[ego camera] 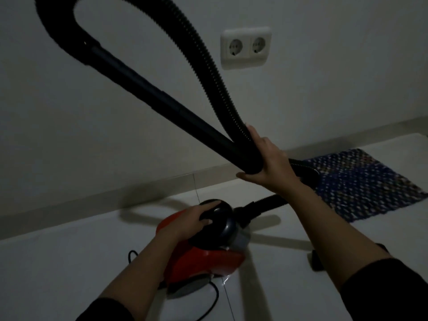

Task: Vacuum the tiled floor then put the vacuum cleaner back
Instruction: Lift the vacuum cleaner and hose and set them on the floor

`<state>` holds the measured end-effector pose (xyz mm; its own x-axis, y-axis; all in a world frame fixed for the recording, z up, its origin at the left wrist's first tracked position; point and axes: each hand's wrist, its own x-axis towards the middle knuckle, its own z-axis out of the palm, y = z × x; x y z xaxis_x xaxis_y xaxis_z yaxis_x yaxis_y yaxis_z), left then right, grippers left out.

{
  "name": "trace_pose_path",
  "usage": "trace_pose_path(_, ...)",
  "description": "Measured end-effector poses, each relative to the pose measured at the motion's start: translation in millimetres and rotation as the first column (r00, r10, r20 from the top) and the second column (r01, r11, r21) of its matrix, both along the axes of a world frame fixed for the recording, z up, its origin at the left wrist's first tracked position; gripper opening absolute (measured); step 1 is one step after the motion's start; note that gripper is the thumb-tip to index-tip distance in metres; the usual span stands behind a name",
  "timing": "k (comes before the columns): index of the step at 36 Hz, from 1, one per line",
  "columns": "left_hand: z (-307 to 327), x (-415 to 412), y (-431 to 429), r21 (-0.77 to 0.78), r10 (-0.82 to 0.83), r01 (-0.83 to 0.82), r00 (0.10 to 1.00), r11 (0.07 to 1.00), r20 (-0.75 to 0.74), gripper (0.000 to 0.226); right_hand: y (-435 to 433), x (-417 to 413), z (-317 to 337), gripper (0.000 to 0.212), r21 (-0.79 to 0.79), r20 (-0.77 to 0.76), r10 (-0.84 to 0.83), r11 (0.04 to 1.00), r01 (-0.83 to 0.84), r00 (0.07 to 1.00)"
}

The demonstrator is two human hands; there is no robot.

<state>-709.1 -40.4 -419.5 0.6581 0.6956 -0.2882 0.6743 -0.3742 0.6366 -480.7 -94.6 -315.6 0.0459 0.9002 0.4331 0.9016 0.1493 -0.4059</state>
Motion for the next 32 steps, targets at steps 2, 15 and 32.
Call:
trace_pose_path(2, -3, -5, 5, 0.004, -0.005, 0.005, 1.000, 1.000, 0.029, 0.060, 3, -3, -1, 0.111, 0.035, 0.005, -0.007, 0.999, 0.007, 1.000)
trace_pose_path(15, -54, -59, -44, -0.082, 0.745, -0.798, 0.514, 0.597, 0.425, 0.042, 26, -24, -21, 0.110, 0.055, 0.075, -0.018, 0.998, 0.014, 0.997)
trace_pose_path(32, -84, -74, -53, -0.544, 0.884, -0.702, 0.306, 0.461, 0.354, 0.048, 39, -29, -44, 0.107, 0.039, 0.108, -0.016, 0.999, 0.012, 0.994)
